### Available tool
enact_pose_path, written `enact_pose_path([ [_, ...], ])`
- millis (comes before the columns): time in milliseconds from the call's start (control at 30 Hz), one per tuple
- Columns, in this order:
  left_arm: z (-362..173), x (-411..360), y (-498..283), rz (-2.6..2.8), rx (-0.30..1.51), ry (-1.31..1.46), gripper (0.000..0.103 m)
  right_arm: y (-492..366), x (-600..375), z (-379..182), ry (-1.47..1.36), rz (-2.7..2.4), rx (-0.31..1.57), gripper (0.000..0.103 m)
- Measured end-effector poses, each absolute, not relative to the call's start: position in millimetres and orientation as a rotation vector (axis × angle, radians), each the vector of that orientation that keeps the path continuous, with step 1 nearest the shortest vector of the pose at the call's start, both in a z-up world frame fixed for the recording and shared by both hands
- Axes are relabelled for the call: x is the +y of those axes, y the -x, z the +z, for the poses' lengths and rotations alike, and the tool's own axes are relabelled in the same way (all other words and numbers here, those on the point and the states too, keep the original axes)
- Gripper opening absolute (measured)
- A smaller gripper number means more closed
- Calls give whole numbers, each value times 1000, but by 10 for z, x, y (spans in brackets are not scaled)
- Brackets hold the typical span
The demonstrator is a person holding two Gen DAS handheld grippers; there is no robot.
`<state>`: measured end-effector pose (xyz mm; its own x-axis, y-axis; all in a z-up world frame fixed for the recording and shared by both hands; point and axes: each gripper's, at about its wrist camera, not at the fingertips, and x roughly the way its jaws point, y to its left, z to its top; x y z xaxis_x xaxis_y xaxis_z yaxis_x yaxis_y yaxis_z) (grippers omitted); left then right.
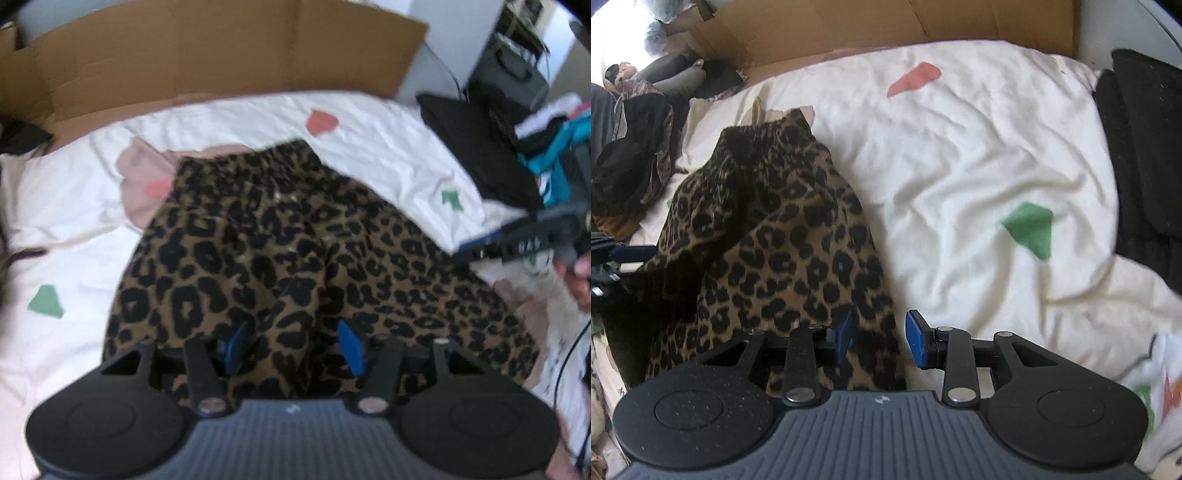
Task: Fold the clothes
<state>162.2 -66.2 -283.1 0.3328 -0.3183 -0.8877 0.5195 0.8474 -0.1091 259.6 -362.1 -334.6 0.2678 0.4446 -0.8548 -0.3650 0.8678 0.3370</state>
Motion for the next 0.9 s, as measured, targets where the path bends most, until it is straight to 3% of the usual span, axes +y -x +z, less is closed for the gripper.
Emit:
enact_pose_path([
  [33, -2881, -677, -1646, -538, 1121, -231, 53, -2620, -3589, -3348, -74, 553, 1175, 39],
  [67, -2930, -693, -1670, -523, 1138, -255, 39, -2643, -3557, -3350, -71, 559, 1170, 39],
  [100, -2959, -681, -1692, -518, 1151, -257, 17, -2666, -3525, -3352, -67, 565, 1166, 39],
  [167, -2941, -597, -1729, -522, 1159, -229, 6, -2722, -3445, -3345, -49, 584, 1153, 39],
  [667, -2466, 498, -2124, -324, 1061, -94, 4, -3067, -2858, -3230, 57, 689, 1060, 39],
  [900, -2493, 1059, -2447, -197, 1049, -16, 4, -3113, -2628, -3231, 131, 688, 1058, 39],
])
